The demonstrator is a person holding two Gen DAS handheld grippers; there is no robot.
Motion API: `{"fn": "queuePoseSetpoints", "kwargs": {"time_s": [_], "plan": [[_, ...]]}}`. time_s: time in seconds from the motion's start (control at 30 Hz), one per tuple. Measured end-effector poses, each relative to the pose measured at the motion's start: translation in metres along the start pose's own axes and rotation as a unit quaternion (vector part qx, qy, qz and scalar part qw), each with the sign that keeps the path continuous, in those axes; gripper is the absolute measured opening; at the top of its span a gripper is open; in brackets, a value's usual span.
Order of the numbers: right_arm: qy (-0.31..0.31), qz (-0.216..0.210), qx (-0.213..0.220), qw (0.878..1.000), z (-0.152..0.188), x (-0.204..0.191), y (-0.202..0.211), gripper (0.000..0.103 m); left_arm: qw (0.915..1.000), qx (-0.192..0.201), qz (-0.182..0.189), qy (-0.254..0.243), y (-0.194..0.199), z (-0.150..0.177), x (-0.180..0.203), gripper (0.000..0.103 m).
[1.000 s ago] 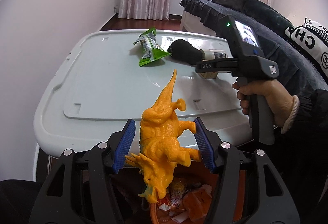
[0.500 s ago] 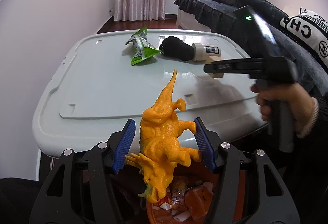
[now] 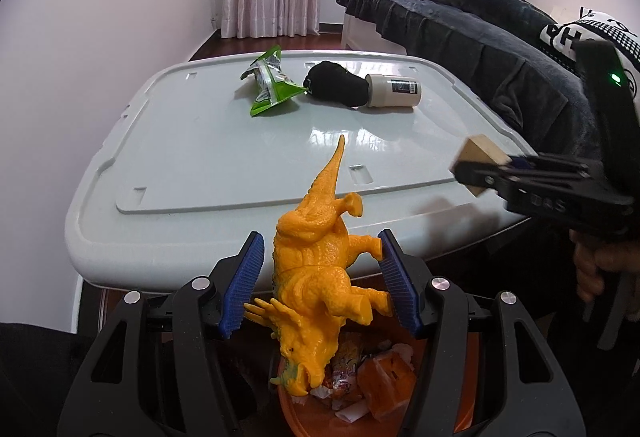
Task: Collect trash
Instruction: 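Carry the wooden block over the bucket and open both tools to drop block and dinosaur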
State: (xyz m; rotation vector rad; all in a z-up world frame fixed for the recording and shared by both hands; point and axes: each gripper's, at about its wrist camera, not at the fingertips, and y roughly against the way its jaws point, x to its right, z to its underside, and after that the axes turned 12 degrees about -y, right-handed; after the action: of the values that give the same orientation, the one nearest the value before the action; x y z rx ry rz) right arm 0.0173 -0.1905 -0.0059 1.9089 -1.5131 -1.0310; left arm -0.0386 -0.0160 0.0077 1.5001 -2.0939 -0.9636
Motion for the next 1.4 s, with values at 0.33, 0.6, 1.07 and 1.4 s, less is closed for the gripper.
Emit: {"fn": "queuePoseSetpoints", "kwargs": {"time_s": [0.33,0.6,1.07,1.4], "plan": [[-0.022,-0.017,-0.002,1.000,0.022,0.015,0.020,0.034,1.0000,-0.007,0.003,0.003,0.000,0.004,0.002,0.058],[-0.023,-0.023,0.007,0.999,0.027,0.015,0.028,0.034,0.9999,-0.010,0.006,0.008,-0.001,0.004,0.001,0.058],[-0.017,-0.044,0.010,0.999,0.035,0.017,0.037,0.034,0.9994,-0.026,0.024,0.003,-0.002,0.005,0.011,0.058],[-0.041,-0.043,0.006,0.998,0.035,0.028,0.036,0.034,0.9994,-0.029,0.019,0.004,0.003,0.005,0.012,0.058]]}}
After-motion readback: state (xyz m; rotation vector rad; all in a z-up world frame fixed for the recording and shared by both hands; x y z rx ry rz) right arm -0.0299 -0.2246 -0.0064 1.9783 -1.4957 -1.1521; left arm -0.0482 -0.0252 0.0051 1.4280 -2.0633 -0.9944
